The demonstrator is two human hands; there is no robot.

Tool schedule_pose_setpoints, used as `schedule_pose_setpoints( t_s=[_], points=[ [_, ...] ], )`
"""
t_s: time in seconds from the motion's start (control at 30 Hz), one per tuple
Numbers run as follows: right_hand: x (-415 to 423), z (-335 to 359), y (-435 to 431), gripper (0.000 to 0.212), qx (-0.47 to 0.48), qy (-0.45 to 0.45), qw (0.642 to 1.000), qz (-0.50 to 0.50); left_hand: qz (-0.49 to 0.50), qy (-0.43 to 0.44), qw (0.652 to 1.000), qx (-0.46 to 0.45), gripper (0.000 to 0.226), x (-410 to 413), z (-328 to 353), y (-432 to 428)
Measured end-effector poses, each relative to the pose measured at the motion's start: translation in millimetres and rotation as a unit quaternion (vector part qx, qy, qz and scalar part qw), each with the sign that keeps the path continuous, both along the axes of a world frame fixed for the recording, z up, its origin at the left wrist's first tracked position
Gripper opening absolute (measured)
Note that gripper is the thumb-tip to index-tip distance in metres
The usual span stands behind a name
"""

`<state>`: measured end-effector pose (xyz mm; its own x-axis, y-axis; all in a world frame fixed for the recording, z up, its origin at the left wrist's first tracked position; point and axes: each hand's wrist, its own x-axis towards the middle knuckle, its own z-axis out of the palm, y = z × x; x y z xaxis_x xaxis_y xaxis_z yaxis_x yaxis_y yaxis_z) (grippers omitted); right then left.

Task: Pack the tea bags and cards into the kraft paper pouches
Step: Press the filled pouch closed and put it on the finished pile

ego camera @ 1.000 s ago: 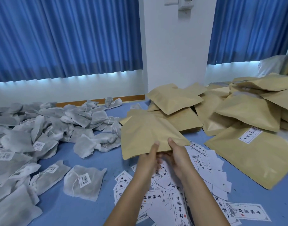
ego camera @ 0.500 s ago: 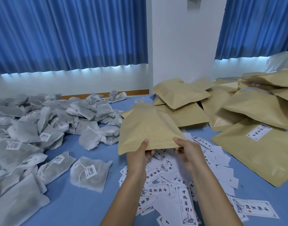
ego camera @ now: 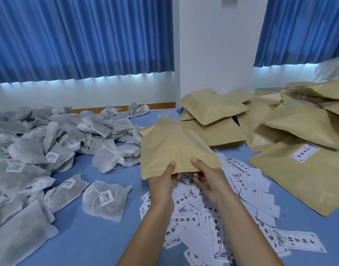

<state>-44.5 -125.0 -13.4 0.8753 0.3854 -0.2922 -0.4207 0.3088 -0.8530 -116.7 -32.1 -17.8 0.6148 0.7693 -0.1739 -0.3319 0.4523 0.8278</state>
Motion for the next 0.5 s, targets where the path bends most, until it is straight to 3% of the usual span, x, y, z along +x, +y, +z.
schedule_pose_setpoints(
  t_s=[0.23, 0.4, 0.5],
  points=[
    [0.9, -1.5, 1.8, 0.013, 0.026, -0.005, 1.0, -0.008, 0.023, 0.017, 0.999, 0.021, 0.028, -2.3, -0.5, -4.6],
    [-8.3, -1.5, 5.0, 0.019, 0.028, -0.021, 0.998, 0.056, 0.009, 0.029, 0.999, 0.031, 0.034, -1.4, -1.8, -5.0],
    [-4.1, -0.3, 3.8, 0.021, 0.025, -0.02, 0.999, 0.011, -0.016, 0.057, 0.997, 0.044, 0.022, -0.8, -3.8, -5.4]
  ],
)
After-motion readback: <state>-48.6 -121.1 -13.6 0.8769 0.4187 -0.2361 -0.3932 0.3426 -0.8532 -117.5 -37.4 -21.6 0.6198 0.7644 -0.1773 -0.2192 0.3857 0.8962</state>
